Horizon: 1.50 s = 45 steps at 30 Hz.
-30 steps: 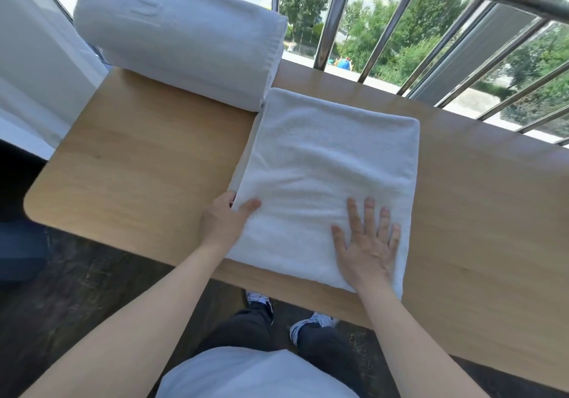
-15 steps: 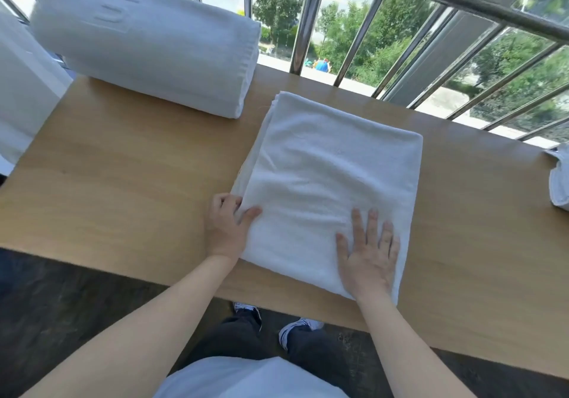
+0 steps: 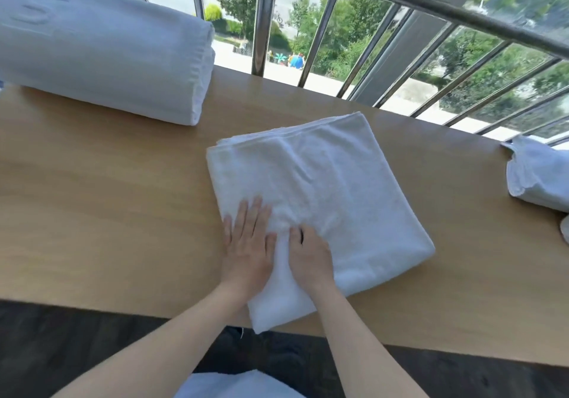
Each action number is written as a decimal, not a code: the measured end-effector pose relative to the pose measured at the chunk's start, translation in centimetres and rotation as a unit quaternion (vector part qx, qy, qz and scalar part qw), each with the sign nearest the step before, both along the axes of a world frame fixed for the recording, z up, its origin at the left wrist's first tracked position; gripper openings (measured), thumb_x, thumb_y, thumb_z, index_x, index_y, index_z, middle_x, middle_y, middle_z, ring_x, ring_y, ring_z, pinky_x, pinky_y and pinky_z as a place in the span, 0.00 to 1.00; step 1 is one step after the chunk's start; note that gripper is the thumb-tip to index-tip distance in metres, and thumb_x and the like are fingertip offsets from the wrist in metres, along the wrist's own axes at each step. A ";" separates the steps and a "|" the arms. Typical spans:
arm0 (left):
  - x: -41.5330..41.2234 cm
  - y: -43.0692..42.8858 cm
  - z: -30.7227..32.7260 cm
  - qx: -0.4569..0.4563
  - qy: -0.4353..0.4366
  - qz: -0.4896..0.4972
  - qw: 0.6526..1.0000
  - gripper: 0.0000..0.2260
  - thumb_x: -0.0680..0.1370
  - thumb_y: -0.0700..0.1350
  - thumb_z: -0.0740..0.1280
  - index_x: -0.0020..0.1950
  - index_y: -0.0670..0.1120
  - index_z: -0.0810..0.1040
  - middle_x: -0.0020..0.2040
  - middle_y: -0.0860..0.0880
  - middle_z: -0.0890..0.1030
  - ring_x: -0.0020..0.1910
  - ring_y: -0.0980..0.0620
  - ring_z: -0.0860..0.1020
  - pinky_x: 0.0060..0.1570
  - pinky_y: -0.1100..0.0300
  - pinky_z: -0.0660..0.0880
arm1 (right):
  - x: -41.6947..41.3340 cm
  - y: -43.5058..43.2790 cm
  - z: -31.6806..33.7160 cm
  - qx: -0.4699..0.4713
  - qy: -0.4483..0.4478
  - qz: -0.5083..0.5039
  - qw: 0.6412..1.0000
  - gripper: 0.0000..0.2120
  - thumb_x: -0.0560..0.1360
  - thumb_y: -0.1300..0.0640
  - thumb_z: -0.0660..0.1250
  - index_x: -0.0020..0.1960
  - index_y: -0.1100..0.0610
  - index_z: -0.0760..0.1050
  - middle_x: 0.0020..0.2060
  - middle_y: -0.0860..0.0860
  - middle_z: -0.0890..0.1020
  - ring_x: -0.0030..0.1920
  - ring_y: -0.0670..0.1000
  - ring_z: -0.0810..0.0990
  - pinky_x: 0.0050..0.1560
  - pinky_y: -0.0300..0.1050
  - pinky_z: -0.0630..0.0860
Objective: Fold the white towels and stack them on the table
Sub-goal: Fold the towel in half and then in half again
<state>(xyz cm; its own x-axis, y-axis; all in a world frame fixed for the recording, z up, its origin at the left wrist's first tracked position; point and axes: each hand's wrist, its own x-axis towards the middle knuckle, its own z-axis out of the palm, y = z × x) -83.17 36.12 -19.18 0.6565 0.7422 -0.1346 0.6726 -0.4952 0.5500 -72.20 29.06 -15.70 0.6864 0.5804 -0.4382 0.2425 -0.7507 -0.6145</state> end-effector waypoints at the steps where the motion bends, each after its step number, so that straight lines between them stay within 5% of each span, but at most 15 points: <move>1: 0.1 0.5 -0.1 0.018 0.005 -0.009 1.000 0.26 0.83 0.55 0.43 0.82 0.50 0.52 0.82 0.53 0.47 0.81 0.52 0.40 0.78 0.48 0.34 | 0.6 -0.4 0.2 0.030 0.009 -0.004 1.000 0.15 0.84 0.50 0.55 0.42 0.53 0.69 0.32 0.46 0.74 0.34 0.51 0.75 0.36 0.49 0.71; 3: 0.9 2.2 -0.2 0.038 0.006 -0.031 0.999 0.24 0.85 0.54 0.45 0.82 0.53 0.51 0.82 0.54 0.47 0.81 0.51 0.41 0.77 0.48 0.33 | 2.2 -1.7 0.2 0.056 -0.077 0.054 0.994 0.10 0.84 0.53 0.58 0.44 0.52 0.72 0.33 0.43 0.73 0.34 0.46 0.73 0.36 0.45 0.70; 6: 3.3 6.0 -0.4 0.059 0.023 -0.089 0.994 0.24 0.85 0.52 0.49 0.81 0.53 0.52 0.82 0.52 0.49 0.81 0.49 0.42 0.76 0.51 0.31 | 4.7 -3.4 -0.2 0.063 -0.235 0.135 0.961 0.08 0.80 0.59 0.65 0.57 0.55 0.79 0.45 0.48 0.77 0.46 0.52 0.75 0.49 0.47 0.73; 10: 7.6 10.1 0.1 0.101 0.108 -0.134 0.980 0.24 0.86 0.52 0.48 0.82 0.54 0.49 0.83 0.51 0.46 0.81 0.46 0.41 0.77 0.48 0.34 | 6.9 -4.4 -0.5 0.025 -0.321 0.172 0.931 0.13 0.74 0.57 0.71 0.58 0.53 0.79 0.51 0.52 0.77 0.51 0.58 0.75 0.54 0.49 0.64; 12: 9.0 8.4 0.8 0.100 0.130 -0.090 0.982 0.24 0.86 0.51 0.48 0.82 0.54 0.47 0.83 0.49 0.46 0.81 0.44 0.40 0.77 0.47 0.34 | 7.8 -4.3 -0.8 0.020 -0.323 0.193 0.926 0.17 0.75 0.55 0.70 0.63 0.52 0.77 0.61 0.54 0.77 0.62 0.60 0.74 0.64 0.52 0.62; 14: 9.4 4.7 1.1 0.061 0.122 -0.048 0.989 0.27 0.85 0.54 0.48 0.83 0.51 0.45 0.83 0.48 0.44 0.81 0.44 0.38 0.77 0.47 0.33 | 8.8 -3.7 -1.0 0.005 -0.285 0.220 0.933 0.22 0.80 0.53 0.64 0.73 0.50 0.70 0.75 0.53 0.68 0.76 0.58 0.62 0.75 0.57 0.54; 16: 9.4 1.6 0.7 0.069 0.152 -0.059 0.984 0.30 0.83 0.59 0.43 0.82 0.51 0.38 0.82 0.48 0.36 0.79 0.44 0.32 0.77 0.44 0.33 | 10.2 -2.8 -1.5 -0.014 -0.255 0.260 0.931 0.25 0.83 0.49 0.56 0.79 0.44 0.58 0.81 0.48 0.51 0.81 0.52 0.46 0.79 0.58 0.42; 18: 9.4 1.1 0.2 0.095 0.173 -0.068 0.978 0.31 0.81 0.61 0.40 0.81 0.51 0.36 0.81 0.48 0.34 0.79 0.45 0.32 0.77 0.41 0.37 | 12.4 -1.7 -2.2 -0.025 -0.254 0.298 0.920 0.27 0.83 0.44 0.50 0.81 0.40 0.48 0.81 0.44 0.42 0.80 0.48 0.38 0.78 0.58 0.35; 23: 10.2 1.6 0.0 0.123 0.150 -0.075 0.978 0.33 0.81 0.61 0.50 0.83 0.48 0.49 0.83 0.46 0.47 0.81 0.43 0.44 0.77 0.39 0.49 | 20.9 1.6 -3.3 -0.045 -0.292 0.333 0.896 0.29 0.82 0.38 0.45 0.80 0.37 0.40 0.81 0.44 0.39 0.80 0.49 0.36 0.77 0.54 0.32; 32: 10.6 1.9 -0.5 0.158 0.160 -0.078 0.971 0.32 0.81 0.60 0.51 0.83 0.50 0.49 0.83 0.48 0.49 0.82 0.43 0.47 0.78 0.40 0.49 | 30.2 6.4 -2.8 -0.153 -0.244 0.067 0.955 0.29 0.84 0.43 0.42 0.82 0.47 0.38 0.81 0.50 0.40 0.80 0.53 0.37 0.78 0.58 0.35; 36: 10.6 1.9 -0.3 0.166 0.158 -0.078 0.970 0.32 0.81 0.60 0.52 0.83 0.49 0.51 0.83 0.48 0.51 0.81 0.42 0.49 0.78 0.39 0.51 | 21.3 5.7 -2.5 -0.009 -0.274 0.216 0.937 0.29 0.83 0.43 0.46 0.82 0.45 0.43 0.82 0.49 0.44 0.81 0.53 0.40 0.78 0.57 0.34; 39: 10.6 2.0 -0.1 0.161 0.156 -0.079 0.971 0.32 0.80 0.60 0.52 0.83 0.49 0.52 0.83 0.48 0.52 0.81 0.42 0.49 0.77 0.39 0.52 | 19.6 3.3 -3.3 -0.005 -0.278 0.317 0.907 0.29 0.82 0.40 0.46 0.81 0.42 0.46 0.82 0.48 0.46 0.81 0.53 0.42 0.79 0.55 0.37; 45: 10.9 1.7 0.6 0.137 0.166 -0.082 0.973 0.31 0.81 0.60 0.50 0.82 0.49 0.54 0.82 0.48 0.53 0.81 0.42 0.49 0.78 0.39 0.50 | 28.2 -1.1 -2.9 -0.183 -0.231 0.053 0.954 0.30 0.82 0.39 0.39 0.81 0.47 0.35 0.81 0.48 0.40 0.80 0.51 0.37 0.77 0.57 0.35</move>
